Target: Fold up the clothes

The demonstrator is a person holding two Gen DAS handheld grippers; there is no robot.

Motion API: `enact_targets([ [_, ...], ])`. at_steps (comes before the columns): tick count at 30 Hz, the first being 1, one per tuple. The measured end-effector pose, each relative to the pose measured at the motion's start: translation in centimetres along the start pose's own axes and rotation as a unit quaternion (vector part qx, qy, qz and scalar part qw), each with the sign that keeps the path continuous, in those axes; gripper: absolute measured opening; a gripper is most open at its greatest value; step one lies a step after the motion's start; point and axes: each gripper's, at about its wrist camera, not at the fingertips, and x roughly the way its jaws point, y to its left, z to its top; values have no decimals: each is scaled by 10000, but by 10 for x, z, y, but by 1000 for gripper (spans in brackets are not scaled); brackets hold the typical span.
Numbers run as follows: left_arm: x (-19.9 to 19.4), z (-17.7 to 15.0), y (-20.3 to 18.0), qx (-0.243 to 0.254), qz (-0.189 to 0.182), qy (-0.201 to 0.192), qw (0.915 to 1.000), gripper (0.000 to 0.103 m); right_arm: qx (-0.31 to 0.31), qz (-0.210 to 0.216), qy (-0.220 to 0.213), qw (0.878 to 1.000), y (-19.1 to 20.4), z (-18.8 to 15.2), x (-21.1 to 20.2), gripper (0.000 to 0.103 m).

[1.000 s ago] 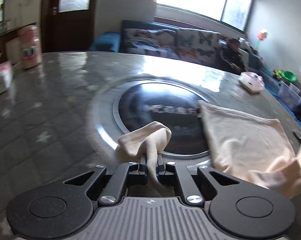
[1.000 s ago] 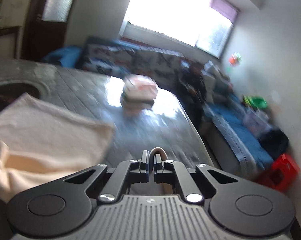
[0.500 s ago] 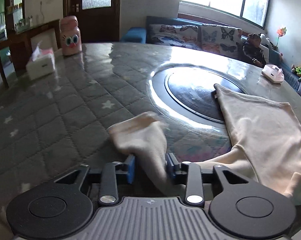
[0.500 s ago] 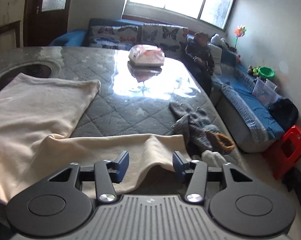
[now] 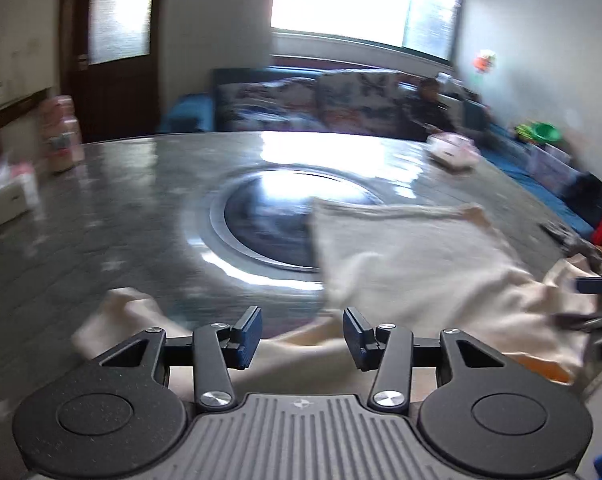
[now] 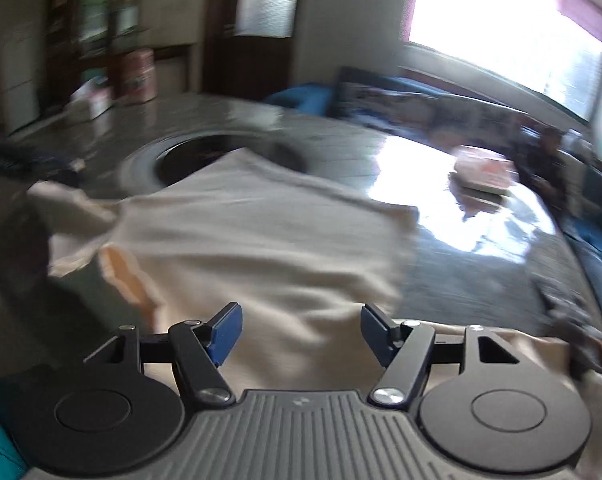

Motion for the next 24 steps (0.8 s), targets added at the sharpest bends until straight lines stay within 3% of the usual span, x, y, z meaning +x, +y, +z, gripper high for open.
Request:
enact_targets([
  [4, 17, 0, -28, 317, -373, 137, 9987, 51, -414, 385, 119, 9983, 25, -1, 8, 68],
  [7, 23, -7, -43, 514, -663, 242, 9962, 51, -802, 648, 137, 9946, 39, -7, -4, 74],
  [12, 26, -37, -69, 1139, -1148, 659, 9846, 51, -909, 1273, 422, 9868, 49, -24, -14, 75],
  [15, 15, -48, -72, 1483, -1314, 585, 9784, 52, -910, 1622, 451, 9815, 47, -22, -24, 75],
  [19, 6, -42, -61, 1524, -1688, 657, 9716, 55, -601, 1679, 322, 9834, 27, -6, -29, 75],
  [24, 15, -13, -43, 1210, -1244, 397, 9840, 56, -91, 1120, 81, 9936, -15, 19, -14, 75],
])
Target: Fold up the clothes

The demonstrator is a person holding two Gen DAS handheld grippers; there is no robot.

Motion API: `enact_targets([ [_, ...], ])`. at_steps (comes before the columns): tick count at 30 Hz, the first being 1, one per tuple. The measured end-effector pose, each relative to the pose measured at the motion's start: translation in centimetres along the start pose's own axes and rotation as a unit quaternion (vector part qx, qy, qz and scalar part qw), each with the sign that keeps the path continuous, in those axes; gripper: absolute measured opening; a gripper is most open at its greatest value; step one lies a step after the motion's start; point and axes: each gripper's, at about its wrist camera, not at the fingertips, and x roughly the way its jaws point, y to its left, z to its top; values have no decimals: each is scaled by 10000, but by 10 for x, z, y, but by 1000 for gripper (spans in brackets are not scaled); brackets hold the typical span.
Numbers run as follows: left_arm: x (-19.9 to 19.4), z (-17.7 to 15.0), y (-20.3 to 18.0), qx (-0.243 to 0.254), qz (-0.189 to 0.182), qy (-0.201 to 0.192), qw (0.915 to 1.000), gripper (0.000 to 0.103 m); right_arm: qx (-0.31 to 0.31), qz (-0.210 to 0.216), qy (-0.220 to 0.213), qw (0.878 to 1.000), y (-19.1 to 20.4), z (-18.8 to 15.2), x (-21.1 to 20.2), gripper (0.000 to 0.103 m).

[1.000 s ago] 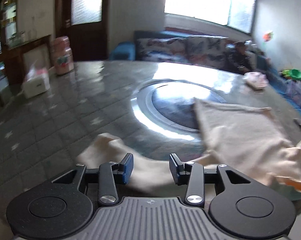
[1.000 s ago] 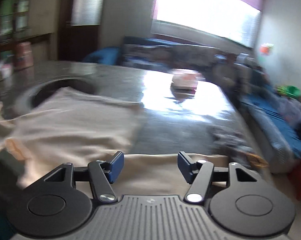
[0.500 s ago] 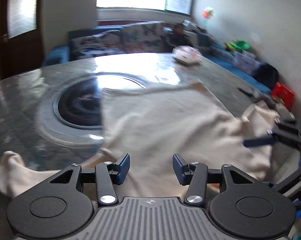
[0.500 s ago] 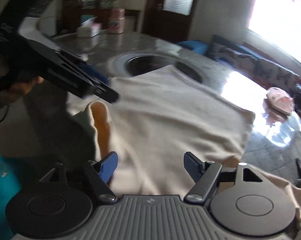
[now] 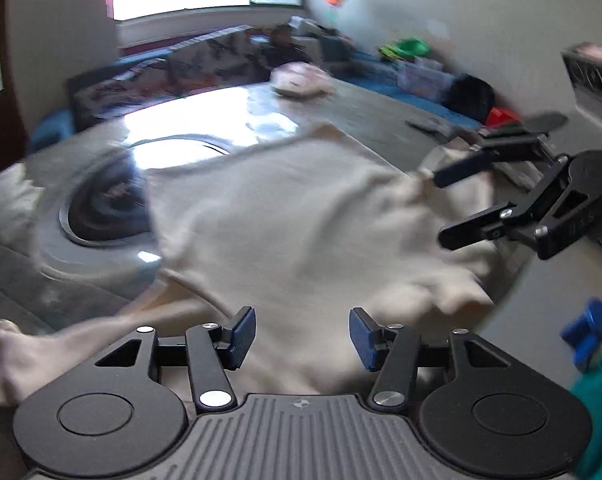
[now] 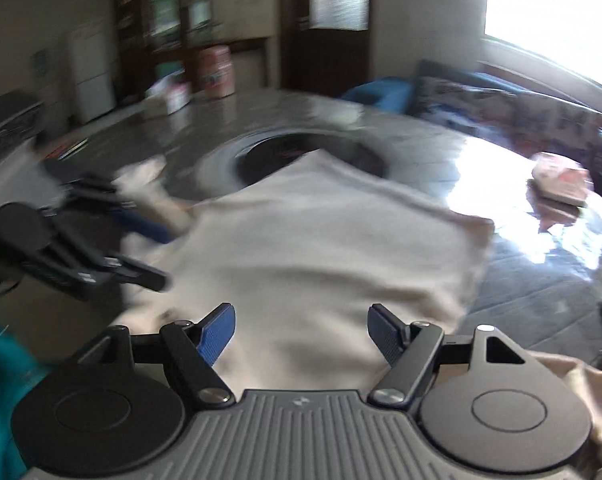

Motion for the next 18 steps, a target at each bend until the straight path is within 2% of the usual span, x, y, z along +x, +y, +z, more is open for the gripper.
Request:
enact_targets([
  [1, 2, 5, 6, -132, 26, -68, 9999, 56, 145, -211, -42, 9997, -14, 6, 7, 75],
  [3, 12, 15, 16, -330, 32, -175, 9993, 56, 324, -360, -82, 9988, -29, 11, 17, 75],
  [8, 47, 17, 35, -671, 179, 75, 9976, 56, 820, -740, -39, 9939, -75, 23, 59, 75],
  [13, 48, 10, 43, -649, 250, -2, 9976, 56, 964, -935, 175, 9908, -98, 29, 95, 76],
  [15, 48, 9, 45, -607, 313, -55, 9977, 55, 979, -982, 258, 9900, -102, 27, 106, 79],
  [18, 49, 7, 49, -557, 404, -139, 9975, 55, 854, -967, 194, 9915, -102, 33, 118, 82],
])
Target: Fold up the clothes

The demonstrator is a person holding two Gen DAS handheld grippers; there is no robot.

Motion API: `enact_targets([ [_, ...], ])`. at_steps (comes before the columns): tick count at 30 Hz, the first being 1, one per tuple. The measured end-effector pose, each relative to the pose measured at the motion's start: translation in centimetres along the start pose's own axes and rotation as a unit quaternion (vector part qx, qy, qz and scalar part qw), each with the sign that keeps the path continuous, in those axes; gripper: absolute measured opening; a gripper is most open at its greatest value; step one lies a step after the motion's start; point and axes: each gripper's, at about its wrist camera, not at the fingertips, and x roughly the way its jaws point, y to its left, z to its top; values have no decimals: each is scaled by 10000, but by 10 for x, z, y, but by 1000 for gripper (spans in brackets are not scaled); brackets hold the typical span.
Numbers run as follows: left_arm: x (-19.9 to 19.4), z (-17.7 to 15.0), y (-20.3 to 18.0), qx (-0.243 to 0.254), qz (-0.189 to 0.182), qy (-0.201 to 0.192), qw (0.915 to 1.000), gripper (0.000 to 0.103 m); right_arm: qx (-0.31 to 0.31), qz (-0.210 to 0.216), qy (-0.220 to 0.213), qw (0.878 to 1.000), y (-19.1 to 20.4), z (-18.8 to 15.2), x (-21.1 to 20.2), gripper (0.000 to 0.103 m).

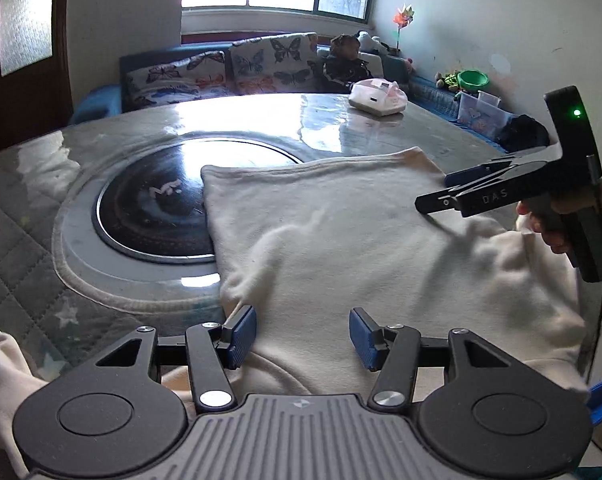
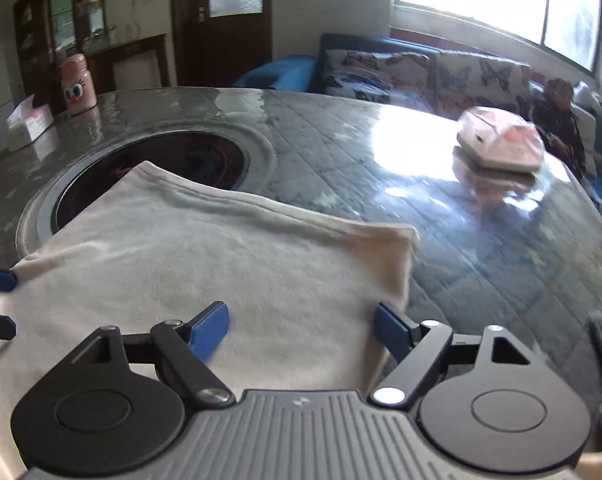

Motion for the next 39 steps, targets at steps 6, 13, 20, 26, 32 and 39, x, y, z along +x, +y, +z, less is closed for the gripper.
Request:
enact_targets([
  [6, 3, -1, 9, -41, 143, -107, 9998, 55, 41, 28, -67, 10000, 5, 22, 27, 87],
  [13, 2, 2, 21, -173, 206, -147, 9995, 55, -146, 95, -113, 9998, 19, 47, 58, 88],
  [20, 4, 33, 39, -599, 93, -55, 9981, 56, -292, 148, -163, 9993, 23, 60, 57, 82],
  [26, 41, 74, 61, -718, 755, 74, 9945, 55, 37, -186, -46, 9998, -6, 60, 43, 69],
  [32, 83, 91, 67, -391, 958, 247, 9943, 46, 182, -402, 111, 9990, -28, 58, 43, 59],
  [39, 93, 89, 72, -138, 1077, 170, 9939, 5, 50, -201, 172, 9996, -18, 68, 58, 14],
])
